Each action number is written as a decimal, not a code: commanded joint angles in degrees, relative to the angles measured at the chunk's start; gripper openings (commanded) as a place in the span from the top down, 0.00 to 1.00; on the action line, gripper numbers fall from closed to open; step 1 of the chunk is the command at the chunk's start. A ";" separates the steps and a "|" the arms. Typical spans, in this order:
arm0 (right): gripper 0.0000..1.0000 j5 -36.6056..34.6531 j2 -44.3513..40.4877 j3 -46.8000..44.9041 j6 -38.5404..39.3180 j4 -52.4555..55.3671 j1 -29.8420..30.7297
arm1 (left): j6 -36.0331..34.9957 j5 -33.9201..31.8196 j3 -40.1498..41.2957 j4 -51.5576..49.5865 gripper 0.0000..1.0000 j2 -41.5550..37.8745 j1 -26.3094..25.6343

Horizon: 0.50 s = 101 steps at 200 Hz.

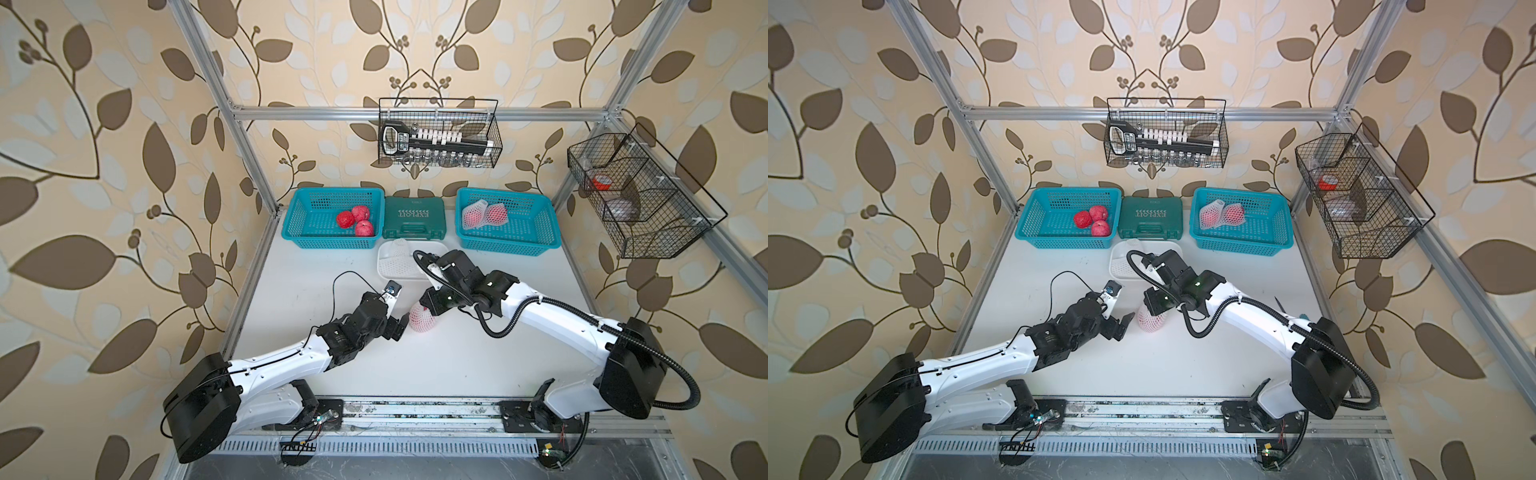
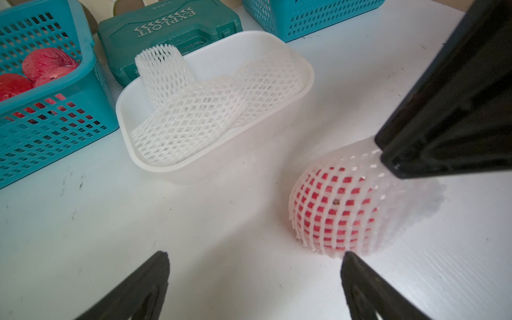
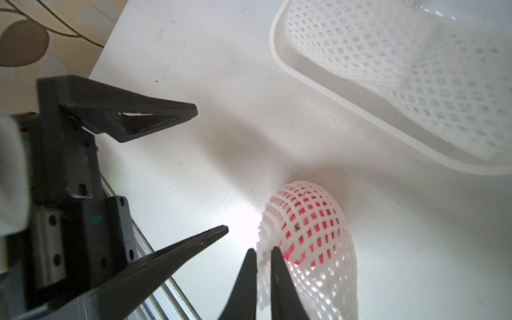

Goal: Remove foam nets from apples
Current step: Remove the foam net from the apple.

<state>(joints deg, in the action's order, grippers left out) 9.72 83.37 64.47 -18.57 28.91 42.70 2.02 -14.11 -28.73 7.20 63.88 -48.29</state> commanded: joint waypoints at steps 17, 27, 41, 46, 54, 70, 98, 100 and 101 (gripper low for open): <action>0.84 0.83 -2.42 3.26 0.29 -0.06 0.34 | 0.53 -1.27 -1.88 0.67 0.02 -2.79 0.55; 0.72 0.04 -2.66 3.40 0.38 0.40 0.36 | 0.57 -1.36 -1.96 0.40 0.02 -2.96 0.54; 0.67 -1.34 -3.85 2.75 0.20 0.38 0.30 | 0.69 -1.36 -1.94 0.02 0.02 -3.35 0.57; 0.61 -1.89 -4.56 2.36 0.21 0.29 0.33 | 0.70 -1.32 -1.96 -0.12 0.02 -3.53 0.57; 0.45 -3.33 -5.66 1.39 0.21 0.04 0.28 | 0.79 -1.08 -1.84 -0.17 0.02 -3.79 0.57; 0.20 -5.69 -7.65 -1.62 -0.20 -1.00 -0.21 | 0.81 -0.61 -1.29 0.07 0.02 -4.15 0.57; 0.03 -4.00 -7.74 -6.34 -0.11 -3.12 -0.82 | 0.79 -0.38 -1.11 -0.17 0.02 -4.29 0.52; 0.03 -3.87 -7.49 -6.47 -0.14 -3.08 -0.85 | 0.81 -0.37 -1.03 -0.17 0.02 -4.29 0.56; 0.03 -3.72 -7.38 -6.51 -0.10 -3.12 -0.86 | 0.80 -0.38 -1.05 -0.17 0.02 -4.29 0.56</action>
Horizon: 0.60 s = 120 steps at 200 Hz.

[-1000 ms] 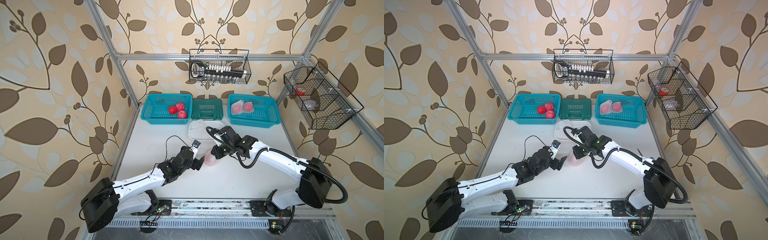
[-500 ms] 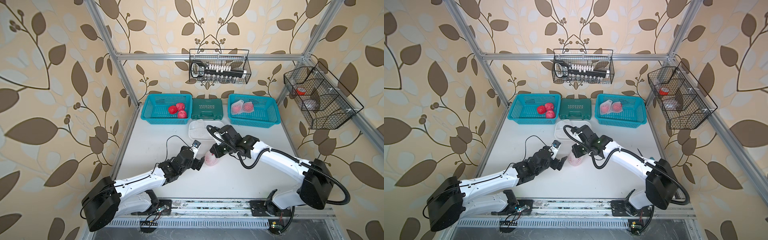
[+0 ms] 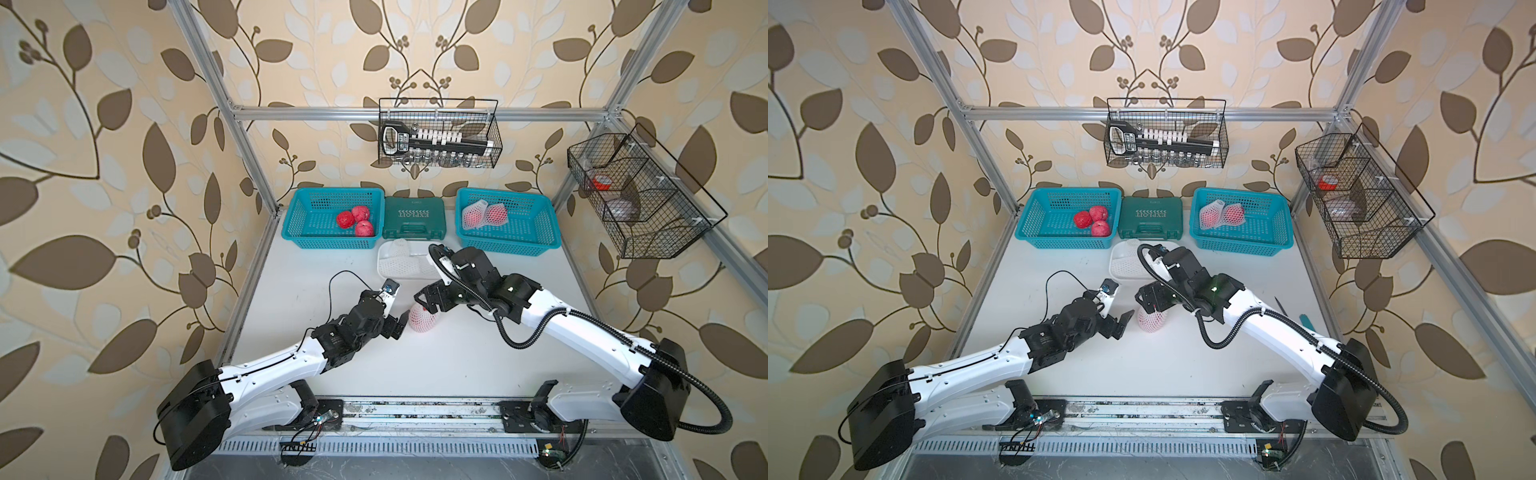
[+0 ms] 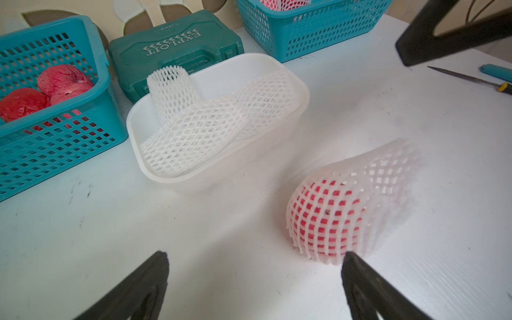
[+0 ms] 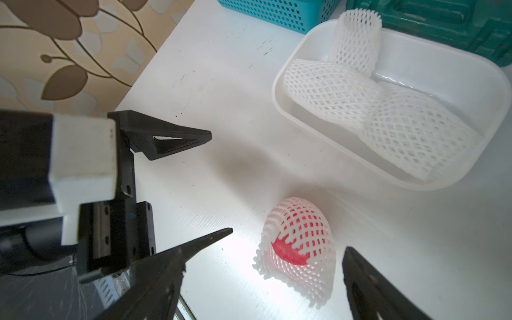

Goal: Remove foam nets from apples
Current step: Remove the foam net from the apple.

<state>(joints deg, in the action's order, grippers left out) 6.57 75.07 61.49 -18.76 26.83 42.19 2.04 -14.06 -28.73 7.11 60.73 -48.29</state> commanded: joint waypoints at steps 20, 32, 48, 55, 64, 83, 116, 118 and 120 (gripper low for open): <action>0.00 -0.24 2.32 -5.00 -0.94 -1.98 -0.35 | 0.77 -0.44 -0.95 -0.08 0.02 -1.14 0.52; 0.00 0.00 3.01 -6.43 -1.27 -3.76 -0.35 | 0.86 -0.36 -0.98 -0.12 0.02 -0.97 0.52; 0.00 0.05 4.72 -6.30 -1.14 -3.65 -0.29 | 0.94 -0.35 -0.99 -0.26 0.02 -0.71 0.57; 0.00 0.20 5.36 -6.46 -1.10 -4.10 -0.31 | 0.94 -0.26 -0.99 -0.34 0.02 -0.62 0.57; 0.00 0.23 5.95 -6.67 -0.99 -4.84 -0.36 | 1.01 -0.33 -0.94 -0.43 0.02 -0.63 0.57; 0.01 0.87 7.39 -6.63 -0.80 -5.80 -0.36 | 1.03 -0.59 -0.72 -0.45 0.02 -0.87 0.57; 0.32 3.93 9.83 -5.43 -0.22 -5.93 -0.33 | 1.03 -0.93 -0.65 -0.34 0.02 -0.96 0.52; 0.34 4.08 9.88 -5.38 -0.20 -5.96 -0.35 | 1.03 -0.87 -0.63 -0.39 0.02 -0.96 0.51; 0.36 4.25 9.91 -5.34 -0.17 -5.97 -0.36 | 1.03 -0.83 -0.67 -0.42 0.02 -0.96 0.51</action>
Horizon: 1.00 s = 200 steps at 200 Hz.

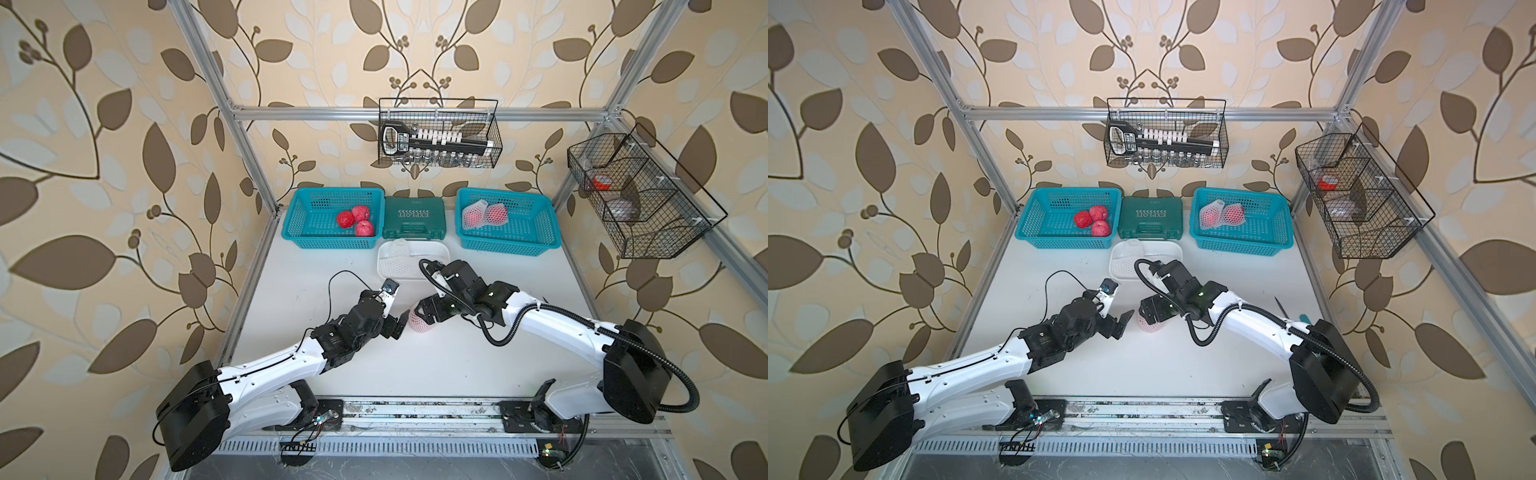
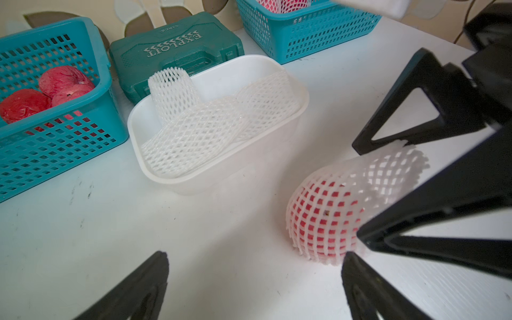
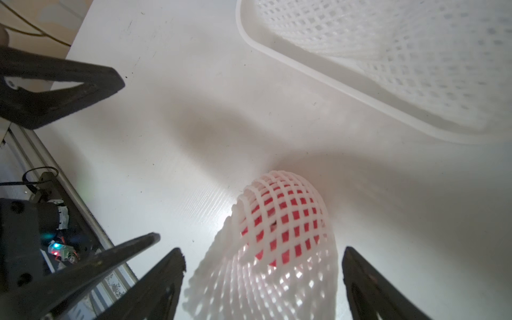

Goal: Remove foam nets from apples
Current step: Remove the foam net from the apple.

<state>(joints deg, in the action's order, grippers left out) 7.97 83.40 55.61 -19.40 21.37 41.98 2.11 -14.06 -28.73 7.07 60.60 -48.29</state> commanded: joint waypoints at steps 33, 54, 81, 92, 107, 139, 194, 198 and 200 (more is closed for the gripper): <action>0.59 3.42 1.12 0.72 1.61 0.74 -0.13 | 0.97 -1.18 -0.40 -0.48 0.01 -1.42 0.54; 0.72 4.55 0.08 1.00 2.57 1.22 -0.16 | 0.88 -1.31 -0.21 -0.09 0.01 -1.46 0.57; 0.83 5.15 -1.08 1.98 3.03 1.31 -0.14 | 1.47 -2.61 -0.67 -0.38 0.01 -1.18 0.55; 0.84 5.13 -1.29 2.59 3.38 1.72 -0.07 | 1.56 -3.20 -0.66 -0.39 0.01 -1.27 0.52; 0.85 5.21 -1.63 3.18 3.66 2.00 -0.20 | 2.23 -4.85 -0.63 -0.40 0.01 -1.57 0.57; 0.86 5.97 -2.38 4.27 4.09 2.13 -0.31 | 2.14 -4.93 -0.50 -0.28 0.01 -2.15 0.57; 0.86 7.64 -1.74 5.26 4.85 1.74 -1.82 | 1.65 -4.42 0.25 0.31 0.01 -2.85 0.55; 0.86 7.74 -1.73 5.22 4.75 1.62 -1.84 | 1.65 -4.21 0.21 0.31 0.01 -2.85 0.62; 0.86 7.76 -1.76 5.16 4.73 1.59 -1.88 | 1.62 -4.21 0.13 0.25 0.01 -2.85 0.58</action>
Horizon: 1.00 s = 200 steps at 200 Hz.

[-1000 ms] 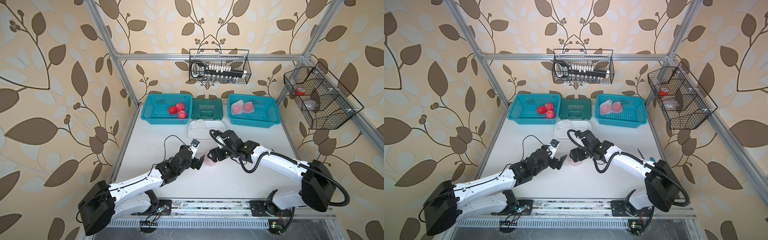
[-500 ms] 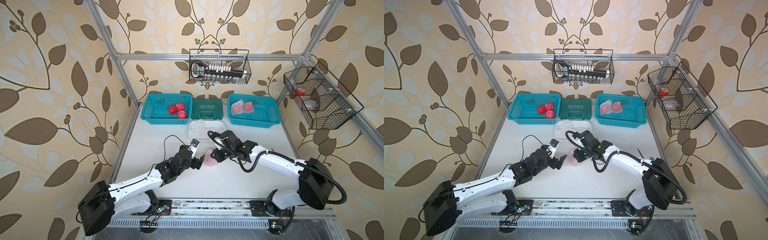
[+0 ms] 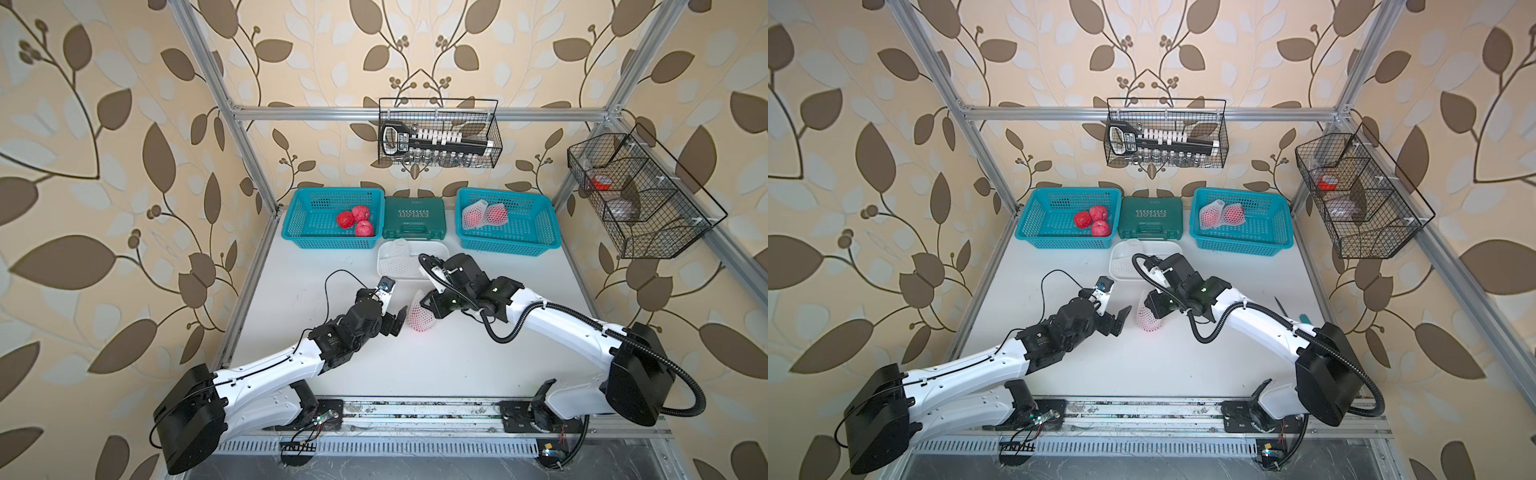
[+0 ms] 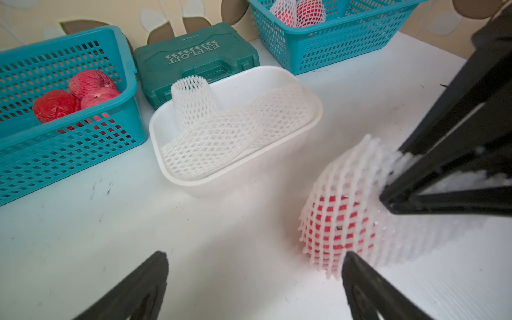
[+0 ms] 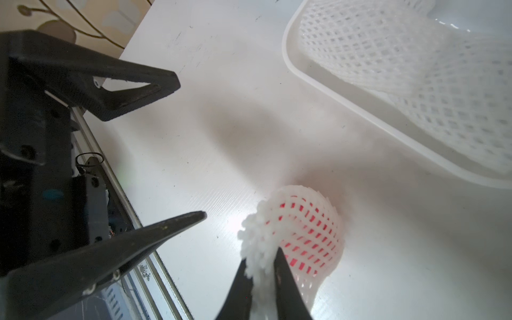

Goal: Remove foam nets from apples
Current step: Remove the foam net from the apple, then place the foam net into the storage box.

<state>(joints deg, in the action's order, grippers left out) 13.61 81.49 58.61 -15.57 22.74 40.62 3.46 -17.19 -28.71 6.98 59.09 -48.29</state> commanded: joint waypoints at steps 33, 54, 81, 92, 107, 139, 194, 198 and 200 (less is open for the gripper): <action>0.86 1.89 -0.11 -1.01 0.22 -2.75 -0.87 | -0.11 0.71 -1.66 -0.30 0.01 -1.26 0.57; 0.87 3.57 -1.97 -1.52 -0.16 -4.51 -0.81 | -0.03 0.97 -2.46 -0.40 0.01 -1.32 0.57; 0.88 4.25 -5.80 0.47 0.43 -6.03 -2.82 | 0.60 0.40 -2.23 0.81 0.01 -2.71 0.57; 0.88 5.55 -7.17 1.01 0.54 -7.34 -4.07 | 1.44 0.47 -3.04 0.20 0.01 -4.36 0.57; 0.88 8.94 -9.24 0.37 0.10 -11.13 -6.64 | 1.97 2.65 -5.08 -0.83 0.01 -7.06 0.57; 0.88 16.73 -10.36 0.77 -4.18 -19.61 -13.69 | 0.11 5.16 -9.25 -1.98 0.01 -9.26 0.56; 0.88 27.36 0.71 5.42 -11.84 -29.71 -22.57 | -4.84 2.61 -14.15 0.29 0.01 -0.67 0.58; 0.88 27.97 1.47 5.50 -12.53 -30.61 -22.91 | -5.06 2.80 -14.66 0.39 0.01 0.21 0.56; 0.88 28.21 1.89 5.54 -12.79 -30.95 -23.08 | -5.12 2.89 -14.87 0.44 0.01 0.67 0.59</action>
<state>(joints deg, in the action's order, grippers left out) 34.94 78.96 62.00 -23.64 -2.00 19.35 1.32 -14.00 -40.36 5.82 55.64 -48.29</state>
